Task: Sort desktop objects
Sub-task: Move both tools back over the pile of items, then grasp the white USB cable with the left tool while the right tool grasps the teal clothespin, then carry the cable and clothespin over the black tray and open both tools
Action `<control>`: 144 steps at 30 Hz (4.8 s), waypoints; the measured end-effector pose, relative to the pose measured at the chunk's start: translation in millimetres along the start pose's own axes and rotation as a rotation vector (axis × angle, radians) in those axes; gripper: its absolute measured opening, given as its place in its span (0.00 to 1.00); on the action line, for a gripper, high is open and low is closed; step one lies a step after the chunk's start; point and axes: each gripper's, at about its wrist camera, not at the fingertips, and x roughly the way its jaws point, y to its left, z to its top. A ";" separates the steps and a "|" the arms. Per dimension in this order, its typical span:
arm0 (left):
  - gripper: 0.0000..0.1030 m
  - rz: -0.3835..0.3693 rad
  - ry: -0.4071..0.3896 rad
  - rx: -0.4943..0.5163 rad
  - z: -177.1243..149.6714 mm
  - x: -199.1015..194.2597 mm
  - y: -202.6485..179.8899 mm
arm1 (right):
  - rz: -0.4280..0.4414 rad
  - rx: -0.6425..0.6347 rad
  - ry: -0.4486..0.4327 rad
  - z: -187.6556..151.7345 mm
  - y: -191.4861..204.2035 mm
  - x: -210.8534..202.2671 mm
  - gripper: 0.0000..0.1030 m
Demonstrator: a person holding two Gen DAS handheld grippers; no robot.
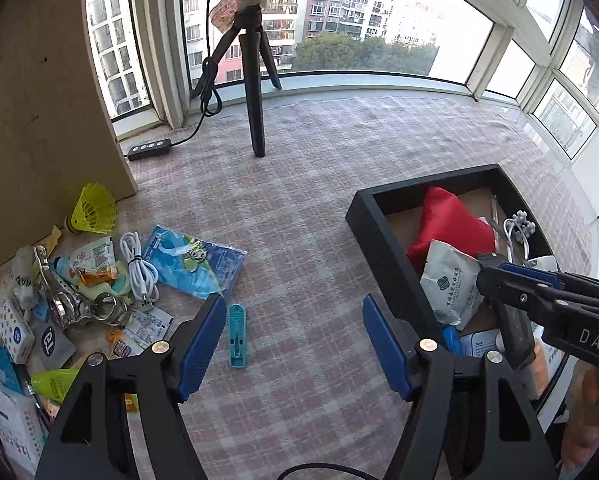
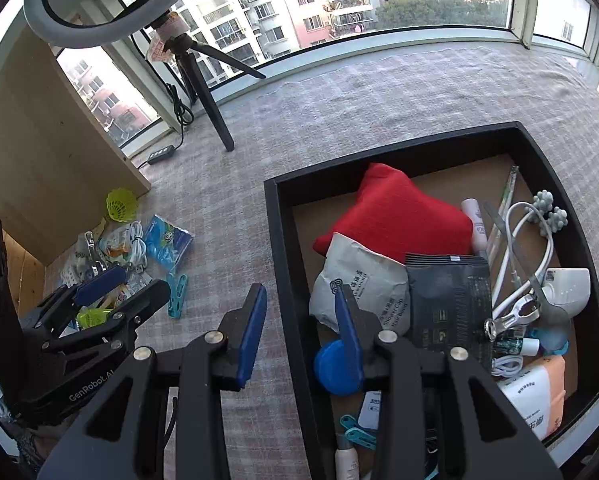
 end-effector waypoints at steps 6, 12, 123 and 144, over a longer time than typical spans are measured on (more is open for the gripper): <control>0.66 0.036 0.004 -0.042 3.4 5.5 32.0 | 0.009 -0.074 0.024 -6.6 33.4 20.3 0.34; 0.60 0.076 0.052 -0.112 10.7 23.9 74.4 | 0.043 -0.097 0.066 -6.0 61.2 45.0 0.34; 0.40 -0.141 0.283 0.019 -33.6 82.6 -48.8 | -0.005 0.002 0.038 -23.5 -21.8 0.5 0.12; 0.10 -0.186 0.127 0.092 -3.8 9.2 -105.7 | -0.135 0.105 -0.042 0.4 -114.3 -46.8 0.12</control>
